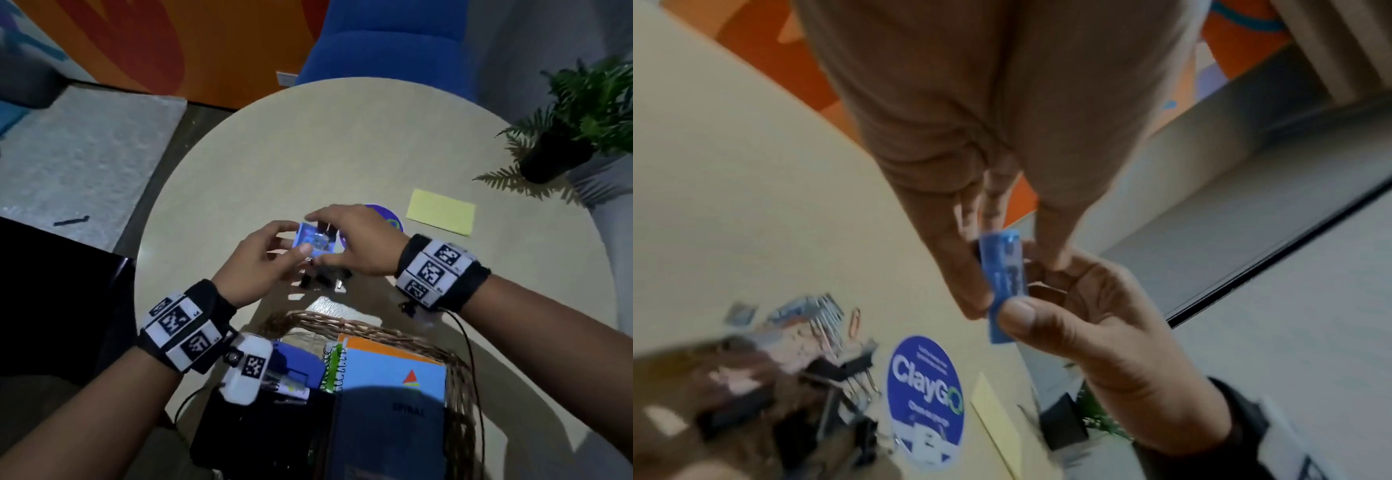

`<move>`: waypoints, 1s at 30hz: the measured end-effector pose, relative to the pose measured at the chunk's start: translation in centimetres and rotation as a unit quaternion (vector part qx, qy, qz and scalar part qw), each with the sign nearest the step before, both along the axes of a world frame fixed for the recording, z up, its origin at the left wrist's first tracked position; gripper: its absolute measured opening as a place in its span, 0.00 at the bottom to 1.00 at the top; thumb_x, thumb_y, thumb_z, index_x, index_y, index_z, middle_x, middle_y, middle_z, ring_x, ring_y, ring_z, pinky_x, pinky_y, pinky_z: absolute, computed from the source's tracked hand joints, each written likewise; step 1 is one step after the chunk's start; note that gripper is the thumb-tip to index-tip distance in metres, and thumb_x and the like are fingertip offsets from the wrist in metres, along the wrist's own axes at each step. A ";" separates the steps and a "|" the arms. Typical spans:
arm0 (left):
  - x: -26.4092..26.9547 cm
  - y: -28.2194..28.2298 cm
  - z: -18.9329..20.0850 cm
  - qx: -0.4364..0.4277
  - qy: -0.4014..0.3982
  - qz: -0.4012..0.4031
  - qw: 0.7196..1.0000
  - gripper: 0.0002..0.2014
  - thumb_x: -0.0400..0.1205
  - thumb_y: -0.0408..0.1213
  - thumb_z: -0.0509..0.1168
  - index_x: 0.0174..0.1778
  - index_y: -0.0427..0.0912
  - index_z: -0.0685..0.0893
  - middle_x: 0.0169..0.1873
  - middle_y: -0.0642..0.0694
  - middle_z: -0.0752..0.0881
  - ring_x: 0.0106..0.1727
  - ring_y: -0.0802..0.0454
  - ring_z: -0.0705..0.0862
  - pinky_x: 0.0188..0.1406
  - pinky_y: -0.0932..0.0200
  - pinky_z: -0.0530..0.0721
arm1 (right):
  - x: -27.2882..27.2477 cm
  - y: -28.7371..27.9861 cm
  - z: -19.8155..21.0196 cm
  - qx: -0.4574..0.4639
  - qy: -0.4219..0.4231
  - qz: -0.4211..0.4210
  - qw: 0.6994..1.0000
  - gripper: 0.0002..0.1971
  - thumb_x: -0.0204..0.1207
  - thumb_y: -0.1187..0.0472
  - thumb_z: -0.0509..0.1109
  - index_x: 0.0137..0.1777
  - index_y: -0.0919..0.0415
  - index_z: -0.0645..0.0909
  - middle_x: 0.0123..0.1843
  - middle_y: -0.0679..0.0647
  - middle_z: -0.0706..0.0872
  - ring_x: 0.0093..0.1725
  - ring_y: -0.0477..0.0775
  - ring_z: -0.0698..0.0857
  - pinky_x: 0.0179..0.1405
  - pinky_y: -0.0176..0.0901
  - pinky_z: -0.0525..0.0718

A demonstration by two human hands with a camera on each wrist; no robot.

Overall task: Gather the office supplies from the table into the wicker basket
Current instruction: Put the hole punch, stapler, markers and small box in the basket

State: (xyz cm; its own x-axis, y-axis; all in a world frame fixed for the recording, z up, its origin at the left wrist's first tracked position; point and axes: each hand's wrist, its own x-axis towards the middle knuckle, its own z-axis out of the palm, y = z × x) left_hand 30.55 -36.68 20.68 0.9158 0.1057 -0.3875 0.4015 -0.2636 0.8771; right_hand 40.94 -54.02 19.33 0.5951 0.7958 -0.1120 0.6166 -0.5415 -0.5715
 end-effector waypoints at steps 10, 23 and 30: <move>-4.2 2.2 -1.3 0.149 -0.001 -0.199 0.969 0.22 0.78 0.37 0.70 0.65 0.59 0.76 0.48 0.50 0.90 0.44 0.56 0.90 0.50 0.55 0.88 | 2.3 -7.8 -3.6 0.011 0.069 -0.191 0.979 0.27 0.70 0.46 0.76 0.68 0.55 0.79 0.66 0.55 0.83 0.61 0.54 0.83 0.63 0.51 0.80; -6.2 1.0 -1.5 0.323 -0.044 -0.363 0.873 0.19 0.77 0.39 0.61 0.62 0.63 0.75 0.54 0.57 0.85 0.53 0.56 0.79 0.51 0.58 0.79 | 15.1 -16.4 -11.4 -0.265 0.015 -0.346 0.900 0.33 0.63 0.52 0.82 0.67 0.59 0.76 0.66 0.67 0.79 0.64 0.71 0.79 0.58 0.57 0.81; -6.8 0.4 -1.8 0.409 -0.035 -0.406 0.817 0.17 0.78 0.37 0.60 0.61 0.58 0.77 0.54 0.52 0.85 0.59 0.50 0.79 0.47 0.54 0.78 | 10.7 -16.5 -8.3 -0.229 0.024 -0.362 0.903 0.17 0.73 0.63 0.73 0.62 0.66 0.80 0.62 0.67 0.84 0.60 0.69 0.82 0.56 0.53 0.79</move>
